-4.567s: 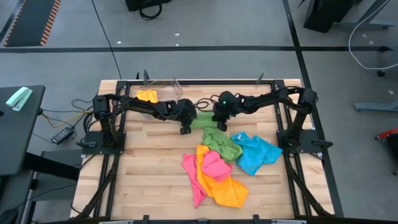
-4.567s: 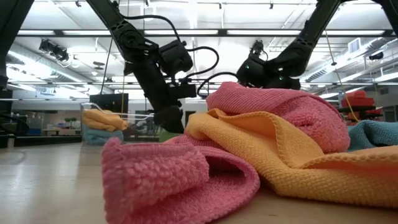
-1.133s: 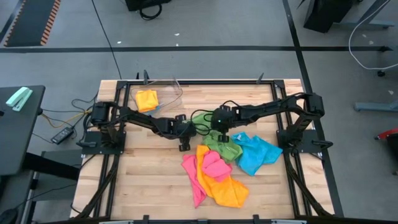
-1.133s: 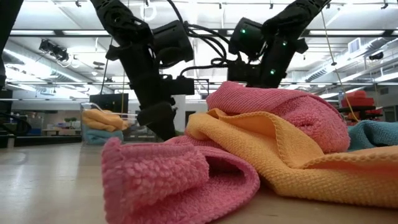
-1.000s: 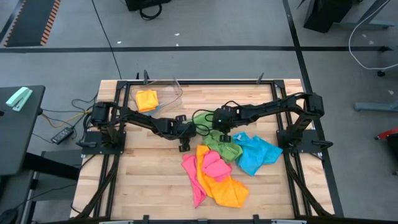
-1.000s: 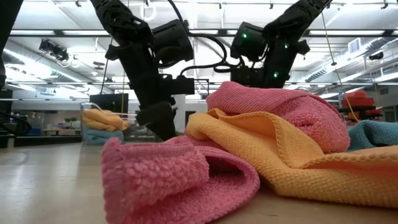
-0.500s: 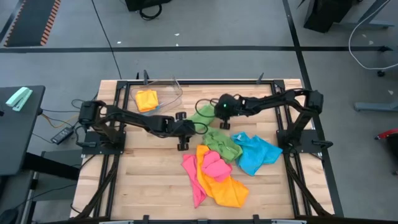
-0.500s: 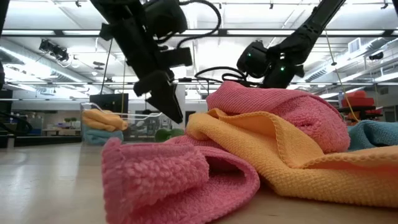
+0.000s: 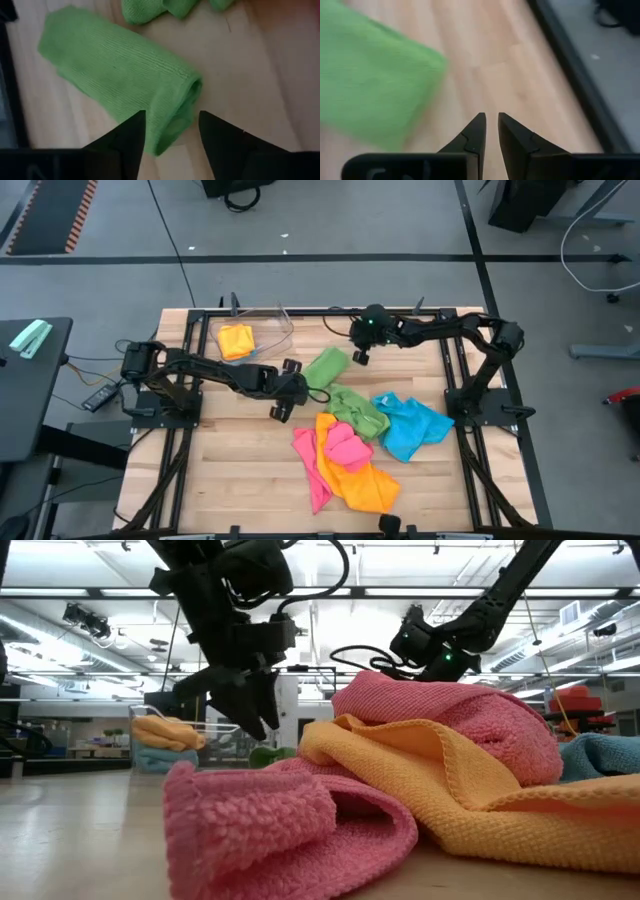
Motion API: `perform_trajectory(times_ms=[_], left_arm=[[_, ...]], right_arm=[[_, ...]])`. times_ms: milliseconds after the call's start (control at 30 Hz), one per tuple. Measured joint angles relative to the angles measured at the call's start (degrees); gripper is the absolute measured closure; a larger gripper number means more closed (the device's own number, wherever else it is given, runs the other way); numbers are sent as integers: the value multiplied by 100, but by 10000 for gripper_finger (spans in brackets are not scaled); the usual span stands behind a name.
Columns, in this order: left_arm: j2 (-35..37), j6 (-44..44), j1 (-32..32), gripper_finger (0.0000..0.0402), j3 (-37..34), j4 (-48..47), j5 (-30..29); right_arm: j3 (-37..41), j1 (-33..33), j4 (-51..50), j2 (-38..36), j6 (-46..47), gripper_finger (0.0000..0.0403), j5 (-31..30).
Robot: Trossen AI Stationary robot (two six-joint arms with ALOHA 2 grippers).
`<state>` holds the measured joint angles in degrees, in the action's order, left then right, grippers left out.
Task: Fold microfiber towels
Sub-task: Fold the left green microfiber towel
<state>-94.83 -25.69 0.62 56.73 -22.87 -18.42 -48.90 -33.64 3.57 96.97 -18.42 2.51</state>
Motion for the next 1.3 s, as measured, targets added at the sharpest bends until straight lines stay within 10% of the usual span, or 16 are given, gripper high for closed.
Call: perform_trajectory(times_ms=[433,1300], left_arm=[[-543,-1293,-11,120,2,236,-404],[-1193,-1614,-306,242,12,773,-612]], right_arm=[[2,692,-453,0,841,343,108],[2,1138,-624,-373,1008,343,69]])
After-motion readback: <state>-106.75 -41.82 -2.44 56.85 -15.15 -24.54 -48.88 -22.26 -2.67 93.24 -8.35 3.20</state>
